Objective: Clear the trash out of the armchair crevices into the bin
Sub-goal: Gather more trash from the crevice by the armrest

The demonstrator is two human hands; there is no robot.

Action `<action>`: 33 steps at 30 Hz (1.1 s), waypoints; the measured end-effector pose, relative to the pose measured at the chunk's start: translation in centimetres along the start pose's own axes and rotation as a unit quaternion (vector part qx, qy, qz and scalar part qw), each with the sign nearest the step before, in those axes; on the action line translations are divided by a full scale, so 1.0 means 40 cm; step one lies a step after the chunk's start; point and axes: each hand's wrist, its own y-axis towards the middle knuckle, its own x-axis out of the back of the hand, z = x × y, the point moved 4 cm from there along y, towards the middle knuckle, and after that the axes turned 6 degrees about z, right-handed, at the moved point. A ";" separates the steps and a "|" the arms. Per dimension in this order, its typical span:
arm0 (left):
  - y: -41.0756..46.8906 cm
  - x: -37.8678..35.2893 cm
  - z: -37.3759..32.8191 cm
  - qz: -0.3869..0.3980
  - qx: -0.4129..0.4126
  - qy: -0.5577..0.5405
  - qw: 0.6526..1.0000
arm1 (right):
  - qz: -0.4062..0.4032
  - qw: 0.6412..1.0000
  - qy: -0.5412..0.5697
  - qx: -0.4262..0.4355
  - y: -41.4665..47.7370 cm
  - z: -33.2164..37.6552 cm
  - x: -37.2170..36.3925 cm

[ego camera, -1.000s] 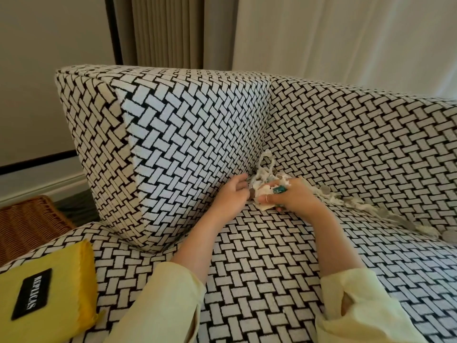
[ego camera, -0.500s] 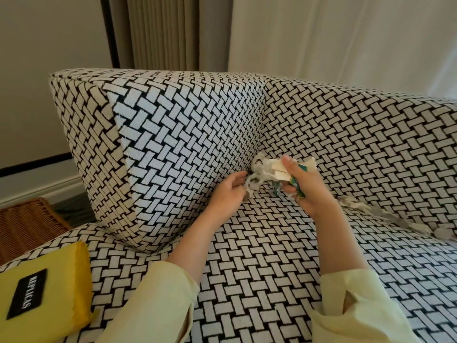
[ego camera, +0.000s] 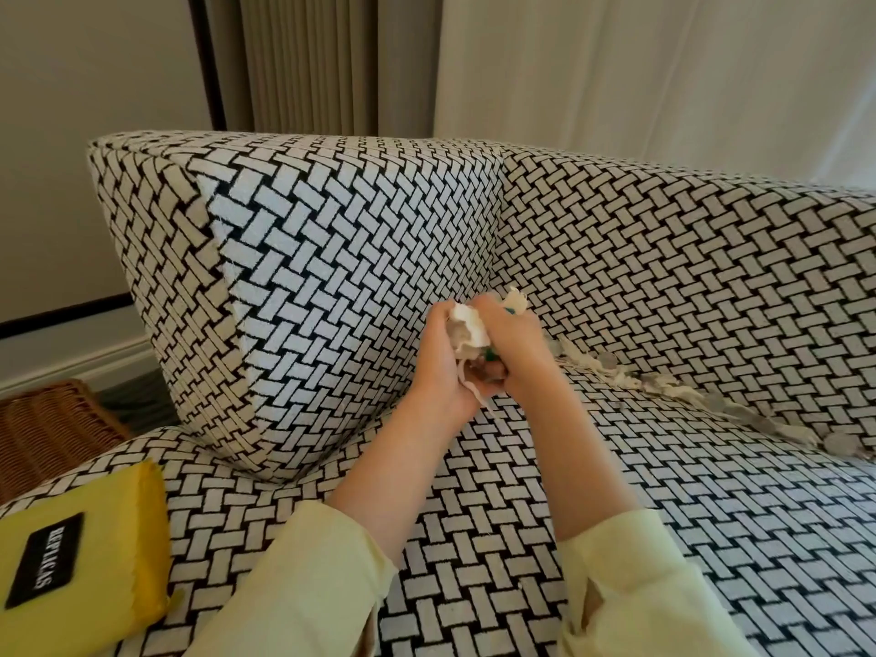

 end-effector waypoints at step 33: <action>0.027 0.101 -0.027 -0.067 -0.044 -0.038 0.996 | -0.035 0.882 -0.466 0.064 0.123 -0.108 0.010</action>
